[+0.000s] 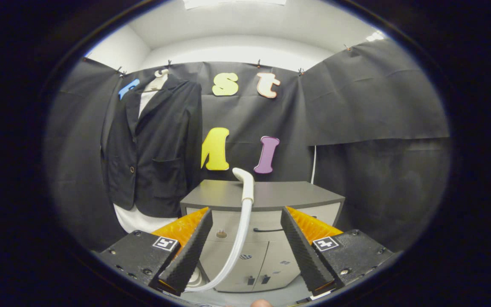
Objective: Iron the clothes twice with a garment steamer, once on the left side and once on the right side.
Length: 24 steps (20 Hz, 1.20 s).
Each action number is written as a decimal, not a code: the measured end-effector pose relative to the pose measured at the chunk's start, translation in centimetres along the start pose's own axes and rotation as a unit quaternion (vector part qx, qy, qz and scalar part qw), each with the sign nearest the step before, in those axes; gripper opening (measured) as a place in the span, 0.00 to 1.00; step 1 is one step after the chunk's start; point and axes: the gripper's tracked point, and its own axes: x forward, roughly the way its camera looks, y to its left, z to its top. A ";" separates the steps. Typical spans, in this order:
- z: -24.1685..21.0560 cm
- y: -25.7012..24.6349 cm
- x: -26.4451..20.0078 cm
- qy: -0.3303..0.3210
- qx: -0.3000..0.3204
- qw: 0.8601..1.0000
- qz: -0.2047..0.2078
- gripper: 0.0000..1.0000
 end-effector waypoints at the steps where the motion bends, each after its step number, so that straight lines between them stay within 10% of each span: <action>1: -0.2 0.5 0.6 0.014 0.003 1.000 0.001 1.00; 24: 3.5 1.7 25.1 0.221 0.004 0.973 0.065 1.00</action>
